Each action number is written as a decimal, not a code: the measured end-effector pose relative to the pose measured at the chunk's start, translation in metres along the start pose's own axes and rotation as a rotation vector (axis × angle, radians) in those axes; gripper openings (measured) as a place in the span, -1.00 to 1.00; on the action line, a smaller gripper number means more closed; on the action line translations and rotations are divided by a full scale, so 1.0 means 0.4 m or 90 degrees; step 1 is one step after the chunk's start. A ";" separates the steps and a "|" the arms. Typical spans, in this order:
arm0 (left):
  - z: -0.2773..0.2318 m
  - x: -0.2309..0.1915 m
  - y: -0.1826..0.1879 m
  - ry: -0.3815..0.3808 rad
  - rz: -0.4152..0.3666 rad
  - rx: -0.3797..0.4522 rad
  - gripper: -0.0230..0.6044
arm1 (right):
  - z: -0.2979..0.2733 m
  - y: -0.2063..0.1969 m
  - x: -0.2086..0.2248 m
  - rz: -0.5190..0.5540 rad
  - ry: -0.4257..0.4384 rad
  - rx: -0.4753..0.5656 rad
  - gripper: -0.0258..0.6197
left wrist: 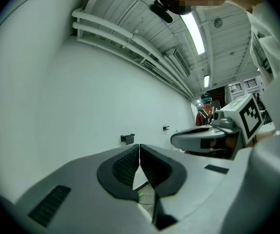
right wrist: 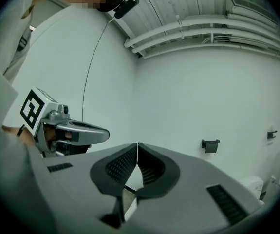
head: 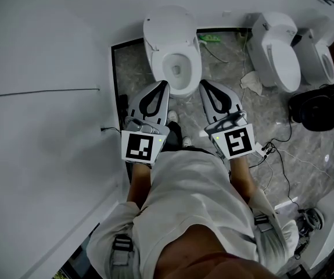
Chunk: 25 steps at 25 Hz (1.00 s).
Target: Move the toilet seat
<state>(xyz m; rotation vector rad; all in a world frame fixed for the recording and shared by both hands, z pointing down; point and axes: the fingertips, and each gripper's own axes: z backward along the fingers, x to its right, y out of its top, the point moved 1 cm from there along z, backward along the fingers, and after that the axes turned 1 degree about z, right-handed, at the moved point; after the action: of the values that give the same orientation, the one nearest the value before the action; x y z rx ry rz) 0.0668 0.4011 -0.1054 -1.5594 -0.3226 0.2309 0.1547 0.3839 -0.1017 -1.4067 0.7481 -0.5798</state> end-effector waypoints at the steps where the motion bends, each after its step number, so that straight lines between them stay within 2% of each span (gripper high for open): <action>1: -0.016 -0.015 -0.004 -0.002 0.002 -0.002 -0.85 | -0.020 -0.001 0.008 -0.002 -0.002 -0.002 -0.85; 17: -0.258 -0.271 -0.047 -0.053 0.029 -0.010 -0.85 | -0.323 -0.074 0.134 0.022 -0.045 -0.090 -0.85; 25: -0.322 -0.347 -0.131 -0.077 0.033 -0.045 -0.85 | -0.425 -0.125 0.153 0.009 -0.060 -0.121 -0.85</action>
<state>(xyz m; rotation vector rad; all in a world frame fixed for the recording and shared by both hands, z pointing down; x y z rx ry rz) -0.0220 0.2319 -0.0589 -1.6285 -0.3888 0.3582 0.0697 0.2221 -0.0607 -1.5917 0.7519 -0.4360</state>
